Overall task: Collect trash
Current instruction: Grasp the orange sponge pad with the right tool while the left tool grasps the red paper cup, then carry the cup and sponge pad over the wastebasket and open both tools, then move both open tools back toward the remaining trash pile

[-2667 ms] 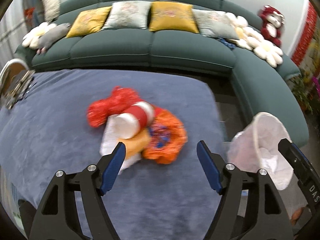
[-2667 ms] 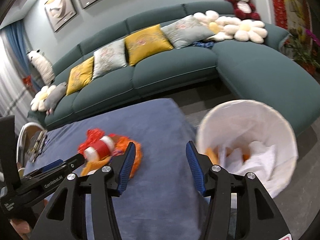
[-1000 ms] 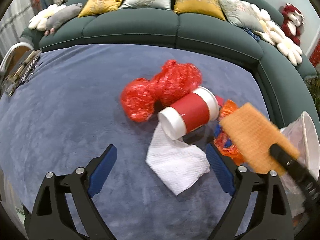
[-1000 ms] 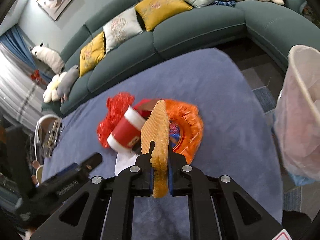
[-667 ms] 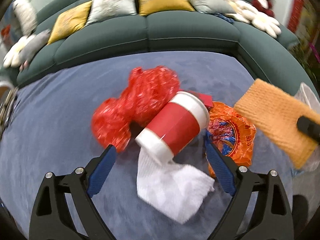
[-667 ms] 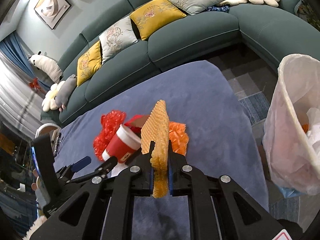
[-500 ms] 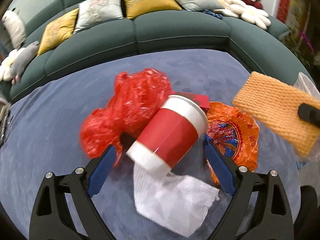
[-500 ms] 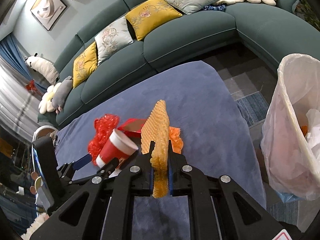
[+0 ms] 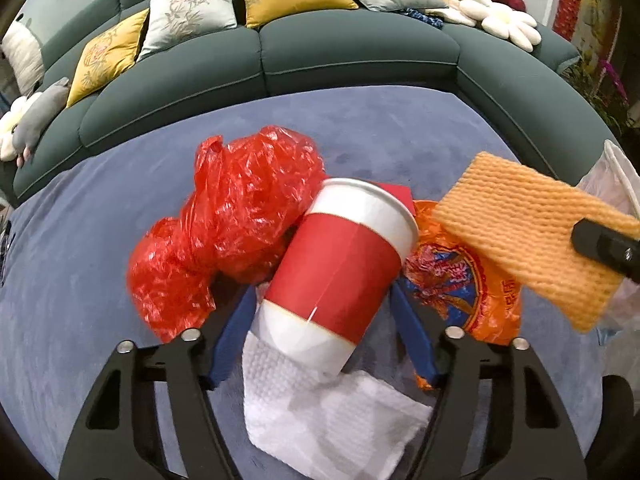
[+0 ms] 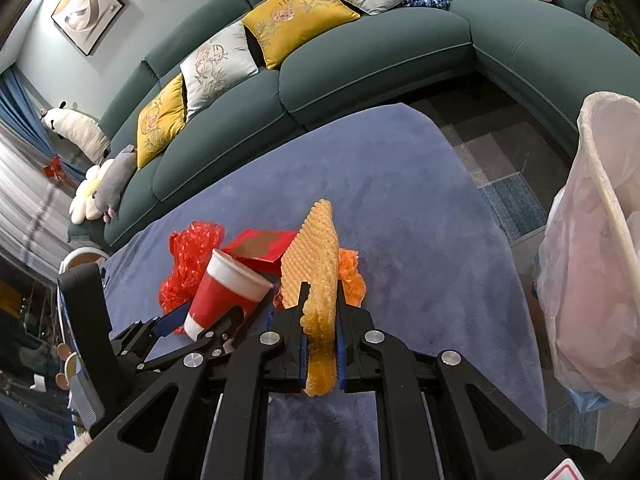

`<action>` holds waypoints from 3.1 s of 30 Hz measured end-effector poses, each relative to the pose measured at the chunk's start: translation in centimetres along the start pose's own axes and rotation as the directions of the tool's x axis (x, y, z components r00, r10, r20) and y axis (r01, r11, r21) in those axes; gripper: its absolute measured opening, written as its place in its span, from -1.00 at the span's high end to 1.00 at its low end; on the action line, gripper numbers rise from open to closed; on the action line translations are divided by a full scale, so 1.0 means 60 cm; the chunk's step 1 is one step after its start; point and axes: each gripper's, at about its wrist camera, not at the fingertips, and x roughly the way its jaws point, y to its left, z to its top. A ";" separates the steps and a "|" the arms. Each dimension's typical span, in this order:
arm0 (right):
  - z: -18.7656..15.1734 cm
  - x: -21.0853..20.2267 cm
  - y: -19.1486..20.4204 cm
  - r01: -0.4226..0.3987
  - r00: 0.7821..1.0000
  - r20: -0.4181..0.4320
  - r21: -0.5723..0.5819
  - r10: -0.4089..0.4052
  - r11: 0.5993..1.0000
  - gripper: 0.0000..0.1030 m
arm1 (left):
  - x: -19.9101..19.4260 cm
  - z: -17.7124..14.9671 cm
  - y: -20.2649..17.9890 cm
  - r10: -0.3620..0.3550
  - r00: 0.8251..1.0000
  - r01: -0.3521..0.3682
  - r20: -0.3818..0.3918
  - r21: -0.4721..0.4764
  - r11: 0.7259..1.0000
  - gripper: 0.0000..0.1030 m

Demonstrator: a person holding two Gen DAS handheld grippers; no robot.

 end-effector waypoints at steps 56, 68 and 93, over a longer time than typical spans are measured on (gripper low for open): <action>-0.008 -0.372 -0.385 0.142 0.920 0.314 0.290 -0.234 0.946 0.80 | -0.182 0.044 -0.523 -0.249 0.968 0.241 0.016 0.197 0.950 -0.08; -0.001 -0.363 -0.384 0.141 0.919 0.314 0.307 -0.240 0.941 0.47 | -0.176 0.047 -0.520 -0.223 0.974 0.215 0.026 0.177 0.960 -0.42; -0.011 -0.318 -0.197 0.119 0.948 0.282 0.103 -0.144 0.987 0.05 | -0.219 0.016 -0.307 -0.108 0.991 0.111 0.075 -0.036 0.993 -0.59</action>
